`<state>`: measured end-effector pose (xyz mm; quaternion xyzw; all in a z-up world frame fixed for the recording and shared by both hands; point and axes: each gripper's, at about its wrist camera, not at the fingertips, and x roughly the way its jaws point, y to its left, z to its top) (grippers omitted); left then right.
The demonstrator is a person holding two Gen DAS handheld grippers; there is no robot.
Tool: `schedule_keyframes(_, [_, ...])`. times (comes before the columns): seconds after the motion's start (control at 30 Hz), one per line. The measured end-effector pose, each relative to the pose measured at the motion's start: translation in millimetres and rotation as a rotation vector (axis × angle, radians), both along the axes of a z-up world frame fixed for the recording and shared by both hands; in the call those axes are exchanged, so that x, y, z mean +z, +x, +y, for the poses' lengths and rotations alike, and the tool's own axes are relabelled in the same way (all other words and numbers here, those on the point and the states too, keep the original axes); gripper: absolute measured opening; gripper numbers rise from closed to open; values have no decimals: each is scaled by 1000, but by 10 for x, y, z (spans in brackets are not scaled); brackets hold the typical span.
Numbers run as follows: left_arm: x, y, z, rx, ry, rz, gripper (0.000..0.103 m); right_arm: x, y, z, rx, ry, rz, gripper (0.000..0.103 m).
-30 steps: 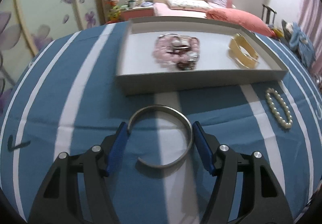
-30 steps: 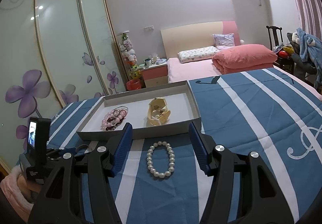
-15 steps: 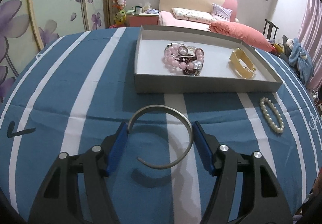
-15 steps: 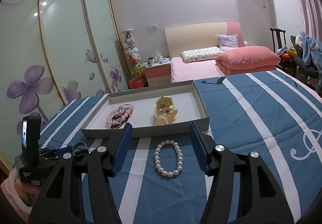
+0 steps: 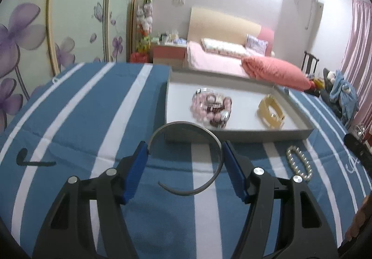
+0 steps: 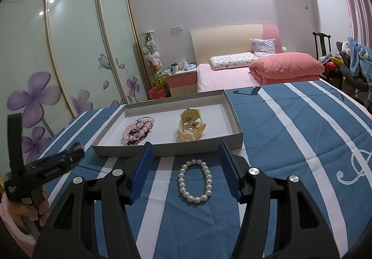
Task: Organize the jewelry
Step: 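Lower the left tool over the silver bangle while right tool approaches the pearl bracelet, then close the right tool on the pearl bracelet and lift it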
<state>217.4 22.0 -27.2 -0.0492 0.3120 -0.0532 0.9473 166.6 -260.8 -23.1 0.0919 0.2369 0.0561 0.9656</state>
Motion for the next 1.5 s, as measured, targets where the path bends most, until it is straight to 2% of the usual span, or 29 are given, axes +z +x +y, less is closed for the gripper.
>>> schedule_keyframes(0.2, [163, -104, -64, -8, 8, -80, 64, -43, 26, 11, -4, -12, 14, 59])
schedule_keyframes(0.33, [181, -92, -64, -13, 4, -80, 64, -85, 60, 17, -6, -26, 38, 59])
schedule_keyframes(0.4, [174, -94, -59, -12, 4, -76, 64, -149, 123, 18, -5, -45, 82, 58])
schedule_keyframes(0.57, [159, -91, -52, -11, 4, -73, 64, -407, 392, 50, 26, -95, 264, 46])
schedule_keyframes(0.63, [160, -92, -51, -11, 4, -73, 64, -503, 492, 52, 12, -115, 324, 34])
schedule_keyframes(0.7, [159, -92, -52, -11, 5, -73, 64, -560, 557, 35, 2, -117, 363, 23])
schedule_keyframes(0.77, [158, -91, -53, -11, 5, -73, 64, -628, 621, 32, 3, -126, 408, 17])
schedule_keyframes(0.8, [158, -92, -52, -11, 3, -72, 64, -636, 622, 37, 1, -143, 401, 12])
schedule_keyframes(0.9, [160, -93, -50, -12, 1, -74, 64, -637, 609, 39, 19, -169, 409, 10])
schedule_keyframes(1.0, [167, -105, -42, -13, -3, -79, 64, -575, 547, 19, 31, -154, 358, 10])
schedule_keyframes(1.17, [193, -127, -43, -15, -7, -88, 64, -222, 356, 2, 57, -86, 178, 10])
schedule_keyframes(1.5, [276, -228, -69, -10, -12, -131, 64, 249, 125, -12, 51, -16, -45, 10])
